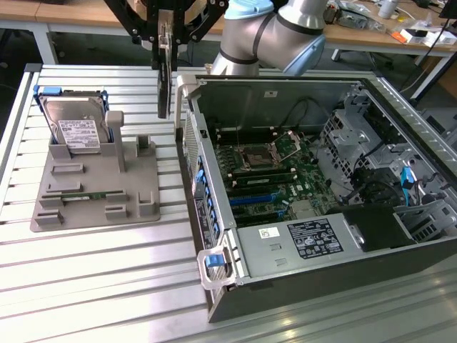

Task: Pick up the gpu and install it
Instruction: 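Pick up the gpu and move the gpu toward the slot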

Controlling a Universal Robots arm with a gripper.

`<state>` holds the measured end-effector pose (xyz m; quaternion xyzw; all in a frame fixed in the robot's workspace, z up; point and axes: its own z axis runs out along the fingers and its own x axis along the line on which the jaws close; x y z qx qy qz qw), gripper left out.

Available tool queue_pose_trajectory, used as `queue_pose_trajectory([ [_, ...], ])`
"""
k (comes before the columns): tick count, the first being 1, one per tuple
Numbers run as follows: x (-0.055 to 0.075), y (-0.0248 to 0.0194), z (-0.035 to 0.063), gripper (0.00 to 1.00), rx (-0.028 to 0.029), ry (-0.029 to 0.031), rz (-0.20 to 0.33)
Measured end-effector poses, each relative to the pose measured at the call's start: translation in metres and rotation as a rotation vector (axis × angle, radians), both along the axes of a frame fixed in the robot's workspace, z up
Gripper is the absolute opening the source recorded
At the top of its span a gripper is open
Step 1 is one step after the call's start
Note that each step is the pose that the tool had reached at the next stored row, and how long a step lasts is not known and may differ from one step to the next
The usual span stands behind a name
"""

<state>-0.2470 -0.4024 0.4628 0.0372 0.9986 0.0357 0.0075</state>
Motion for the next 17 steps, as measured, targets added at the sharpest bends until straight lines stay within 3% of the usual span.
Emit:
queue_pose_trajectory([
  [17,0.028,0.0,0.0,0.26,0.0,0.0065,0.0],
])
